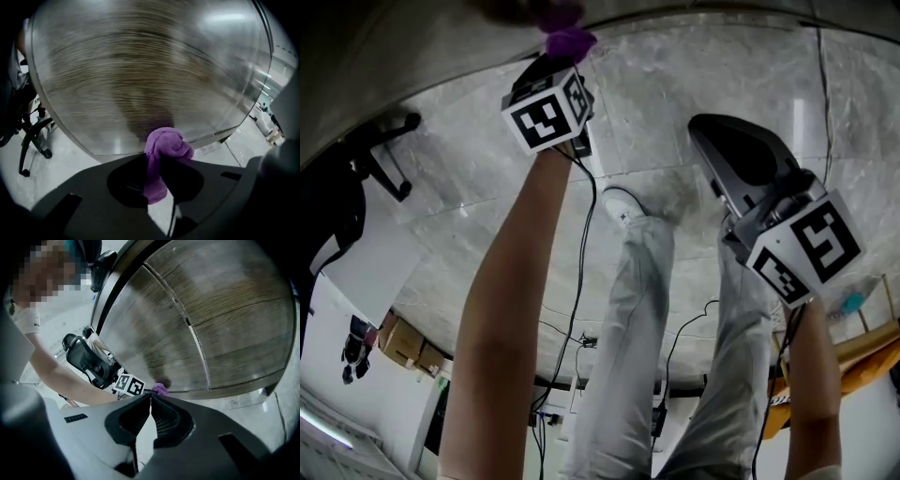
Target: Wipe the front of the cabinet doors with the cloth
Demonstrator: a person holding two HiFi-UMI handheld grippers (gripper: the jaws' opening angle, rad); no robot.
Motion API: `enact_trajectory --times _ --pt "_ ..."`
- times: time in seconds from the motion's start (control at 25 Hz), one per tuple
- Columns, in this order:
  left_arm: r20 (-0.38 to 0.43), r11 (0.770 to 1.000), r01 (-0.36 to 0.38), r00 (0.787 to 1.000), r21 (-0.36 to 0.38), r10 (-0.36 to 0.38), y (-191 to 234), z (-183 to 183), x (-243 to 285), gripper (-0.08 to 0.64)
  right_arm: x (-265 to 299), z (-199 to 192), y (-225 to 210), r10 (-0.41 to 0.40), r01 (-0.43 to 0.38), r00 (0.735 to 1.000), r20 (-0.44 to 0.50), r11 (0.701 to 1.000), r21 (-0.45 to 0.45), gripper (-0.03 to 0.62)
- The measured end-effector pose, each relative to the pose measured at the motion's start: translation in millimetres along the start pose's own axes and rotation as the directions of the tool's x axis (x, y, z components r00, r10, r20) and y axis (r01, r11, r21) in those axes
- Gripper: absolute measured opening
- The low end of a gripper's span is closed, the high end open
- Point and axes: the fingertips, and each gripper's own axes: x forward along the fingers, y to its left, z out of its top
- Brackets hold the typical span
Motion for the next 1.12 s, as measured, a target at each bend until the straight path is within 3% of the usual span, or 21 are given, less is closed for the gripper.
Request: enact_trajectory --times 0.24,0.56,0.84,1.12 --pt "-0.017 0.993 -0.103 0.995 -0.05 0.102 77 -12 -17 0.077 16 4 12 -0.014 0.014 1.0 -0.002 1.0 -0.015 0.029" --pt "0.003 0.971 -0.195 0.98 -0.135 0.198 133 -5 -56 0.077 35 13 51 0.045 -0.046 0.999 -0.024 0.997 -0.059 0.029" --pt "0.086 0.961 -0.266 0.958 -0.069 0.272 148 29 -114 0.077 26 31 89 0.131 -0.141 0.989 -0.074 0.979 -0.149 0.029" --pt "0.176 0.953 -0.285 0.938 -0.101 0.299 133 72 -175 0.077 -8 46 110 0.163 -0.193 0.976 -0.142 0.953 -0.235 0.029"
